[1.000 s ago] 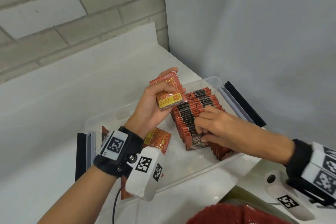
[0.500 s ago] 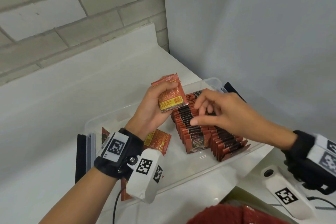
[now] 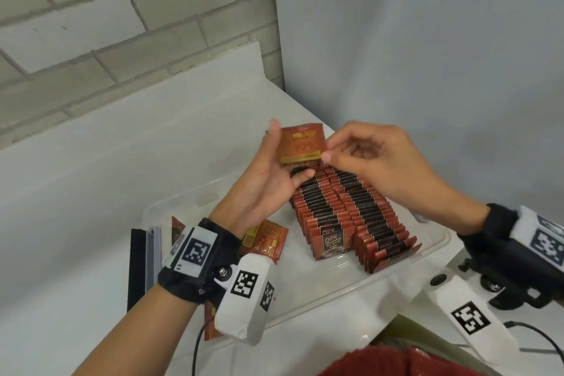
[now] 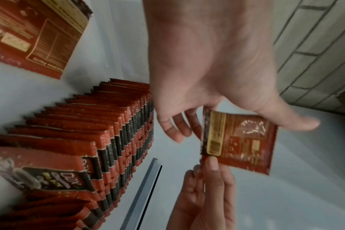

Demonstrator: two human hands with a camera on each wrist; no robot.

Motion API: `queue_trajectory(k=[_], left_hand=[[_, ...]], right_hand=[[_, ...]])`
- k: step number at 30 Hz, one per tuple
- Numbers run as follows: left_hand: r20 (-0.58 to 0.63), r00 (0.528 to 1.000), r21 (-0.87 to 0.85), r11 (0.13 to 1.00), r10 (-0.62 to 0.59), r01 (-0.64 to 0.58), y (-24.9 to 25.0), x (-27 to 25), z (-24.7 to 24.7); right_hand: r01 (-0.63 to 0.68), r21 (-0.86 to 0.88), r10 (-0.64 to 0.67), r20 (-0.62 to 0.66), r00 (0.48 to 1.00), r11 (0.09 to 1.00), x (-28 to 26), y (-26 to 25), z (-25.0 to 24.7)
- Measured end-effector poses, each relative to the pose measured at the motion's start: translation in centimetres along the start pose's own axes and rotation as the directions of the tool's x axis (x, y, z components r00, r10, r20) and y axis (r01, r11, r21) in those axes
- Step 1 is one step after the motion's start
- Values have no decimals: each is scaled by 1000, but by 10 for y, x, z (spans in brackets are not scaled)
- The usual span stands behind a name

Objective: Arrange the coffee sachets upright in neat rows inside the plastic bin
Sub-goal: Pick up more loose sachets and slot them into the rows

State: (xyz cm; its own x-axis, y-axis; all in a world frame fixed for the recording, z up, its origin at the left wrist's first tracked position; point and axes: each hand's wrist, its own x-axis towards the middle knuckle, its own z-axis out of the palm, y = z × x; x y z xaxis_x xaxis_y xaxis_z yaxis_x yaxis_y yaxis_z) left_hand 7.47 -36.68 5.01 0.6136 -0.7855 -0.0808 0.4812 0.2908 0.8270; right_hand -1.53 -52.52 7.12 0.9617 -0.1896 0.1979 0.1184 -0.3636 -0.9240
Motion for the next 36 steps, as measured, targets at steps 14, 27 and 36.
queue_trajectory(k=[14, 27, 36], left_hand=[[-32, 986, 140, 976, -165, 168, 1, 0, -3], [-83, 992, 137, 985, -91, 102, 15, -8, 0], [-152, 935, 503, 790, -319, 351, 42, -37, -12]], right_hand=[[276, -250, -291, -27, 956, 928, -6, 9, -8], [-200, 294, 182, 88, 979, 935, -11, 6, -4], [87, -352, 80, 435, 897, 932, -33, 14, -17]])
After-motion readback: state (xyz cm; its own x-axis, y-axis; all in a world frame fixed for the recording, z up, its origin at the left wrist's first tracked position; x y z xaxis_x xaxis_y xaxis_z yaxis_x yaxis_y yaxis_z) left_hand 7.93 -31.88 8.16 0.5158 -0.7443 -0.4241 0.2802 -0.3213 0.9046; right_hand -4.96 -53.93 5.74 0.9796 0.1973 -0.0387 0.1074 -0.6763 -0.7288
